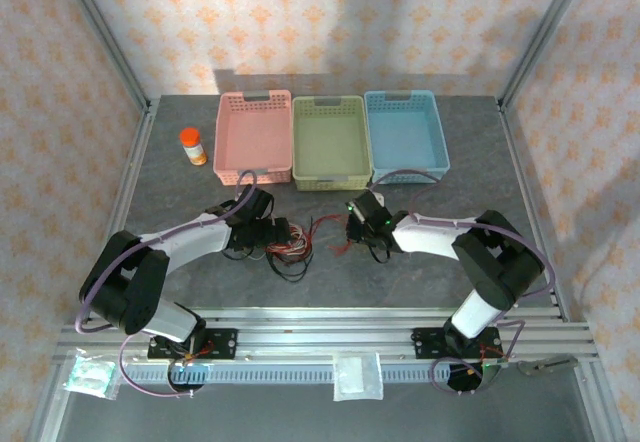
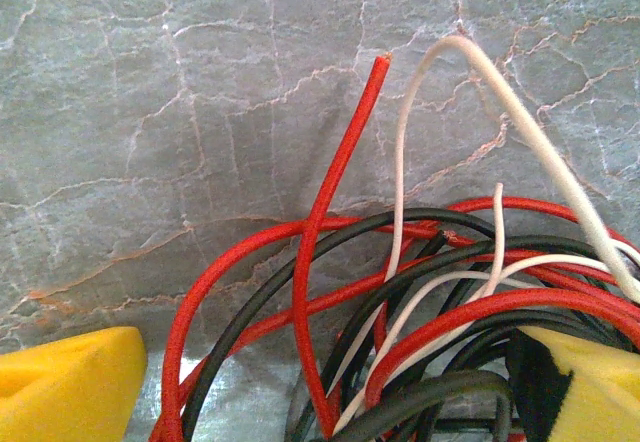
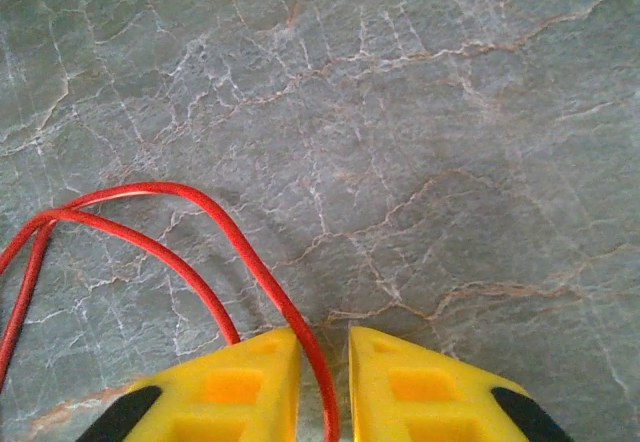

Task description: Untangle the cables

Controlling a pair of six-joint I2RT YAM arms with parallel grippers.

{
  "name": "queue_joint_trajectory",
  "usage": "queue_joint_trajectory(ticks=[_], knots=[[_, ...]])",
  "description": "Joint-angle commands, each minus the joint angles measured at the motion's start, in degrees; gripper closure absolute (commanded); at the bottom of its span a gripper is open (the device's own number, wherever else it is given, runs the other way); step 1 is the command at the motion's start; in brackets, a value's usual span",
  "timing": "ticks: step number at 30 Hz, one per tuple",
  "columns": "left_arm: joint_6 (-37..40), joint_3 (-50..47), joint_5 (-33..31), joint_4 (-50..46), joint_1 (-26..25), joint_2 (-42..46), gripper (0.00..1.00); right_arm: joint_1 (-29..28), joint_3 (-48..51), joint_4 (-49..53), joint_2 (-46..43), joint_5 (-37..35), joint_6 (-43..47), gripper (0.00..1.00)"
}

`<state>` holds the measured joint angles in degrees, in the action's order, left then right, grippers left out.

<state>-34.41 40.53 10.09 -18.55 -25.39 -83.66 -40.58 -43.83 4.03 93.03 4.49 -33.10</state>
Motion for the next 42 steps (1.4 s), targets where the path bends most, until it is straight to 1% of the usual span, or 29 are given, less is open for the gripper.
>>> queue_joint_trajectory(ticks=[1, 8, 15, 23, 36, 42], knots=[[0.4, -0.6, -0.5, -0.3, 0.2, -0.6, 0.04, -0.7, -0.4, 0.3, -0.1, -2.0, -0.8, 0.84], [0.1, -0.5, -1.9, -1.0, 0.2, -1.3, 0.04, -1.0, -1.1, 2.0, -5.0, -4.7, -0.4, 0.92], [0.0, -0.4, -3.5, -1.9, 0.1, -1.9, 0.03, -1.3, -1.3, 2.6, -15.1, -7.8, 2.3, 1.0], [0.4, -0.8, -5.8, -3.0, -0.5, -2.8, 0.02, -1.3, -5.1, 3.2, -24.9, -6.2, 6.7, 1.0], [-0.9, -2.8, -7.9, -2.2, -2.9, -4.2, 0.02, -1.3, -12.2, 6.1, -31.3, -9.3, 8.8, 1.0], [-1.1, -2.8, -8.5, -2.4, -3.0, -4.5, 0.02, -1.3, -14.1, 6.7, -34.7, -11.2, 10.8, 1.0]])
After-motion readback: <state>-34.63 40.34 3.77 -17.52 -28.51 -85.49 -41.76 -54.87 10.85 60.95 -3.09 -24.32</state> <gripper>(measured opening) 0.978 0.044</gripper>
